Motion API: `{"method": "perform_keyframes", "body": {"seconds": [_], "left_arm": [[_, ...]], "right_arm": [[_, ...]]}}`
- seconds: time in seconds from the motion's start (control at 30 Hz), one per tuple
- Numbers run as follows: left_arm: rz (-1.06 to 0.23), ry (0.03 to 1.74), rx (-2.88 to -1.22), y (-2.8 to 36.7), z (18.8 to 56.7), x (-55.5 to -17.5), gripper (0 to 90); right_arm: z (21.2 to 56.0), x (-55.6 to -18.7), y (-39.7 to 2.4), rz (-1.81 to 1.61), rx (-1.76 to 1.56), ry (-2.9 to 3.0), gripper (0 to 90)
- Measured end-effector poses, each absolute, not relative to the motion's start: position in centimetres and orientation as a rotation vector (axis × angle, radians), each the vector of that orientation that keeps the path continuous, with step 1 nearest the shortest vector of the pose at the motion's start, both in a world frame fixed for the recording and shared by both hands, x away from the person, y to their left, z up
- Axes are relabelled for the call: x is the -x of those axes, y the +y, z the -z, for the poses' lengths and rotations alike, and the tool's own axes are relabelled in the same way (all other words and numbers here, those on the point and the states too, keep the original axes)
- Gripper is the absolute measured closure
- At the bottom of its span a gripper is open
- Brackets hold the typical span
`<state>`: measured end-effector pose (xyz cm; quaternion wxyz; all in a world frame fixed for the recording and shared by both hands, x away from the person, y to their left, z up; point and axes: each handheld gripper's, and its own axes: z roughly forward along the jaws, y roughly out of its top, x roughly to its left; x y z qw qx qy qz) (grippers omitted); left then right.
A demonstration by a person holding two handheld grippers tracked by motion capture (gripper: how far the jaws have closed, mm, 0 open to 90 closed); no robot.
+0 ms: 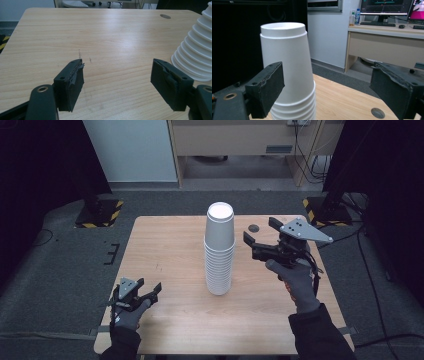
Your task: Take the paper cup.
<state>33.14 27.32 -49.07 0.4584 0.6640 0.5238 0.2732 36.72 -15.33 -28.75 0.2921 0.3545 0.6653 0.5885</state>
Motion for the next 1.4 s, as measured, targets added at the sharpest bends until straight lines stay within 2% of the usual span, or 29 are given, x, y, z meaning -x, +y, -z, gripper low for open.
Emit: {"method": "perform_keyframes", "body": {"seconds": [0.37, 0.9, 1.4], "left_arm": [[-0.675, 1.289, -1.635, 27.3, 49.1, -33.1, 25.1], [-0.679, 1.289, -1.632, 27.4, 49.0, -33.1, 25.0], [-0.68, 1.291, -1.632, 27.5, 49.0, -33.2, 25.0]], "right_arm": [[28.3, -37.3, -12.9, -1.615, -0.914, 1.795, 11.8], [29.7, -38.6, -9.4, -1.626, -0.891, 1.865, 11.5], [31.1, -40.3, -7.8, -1.596, -0.915, 1.889, 11.3]]}}
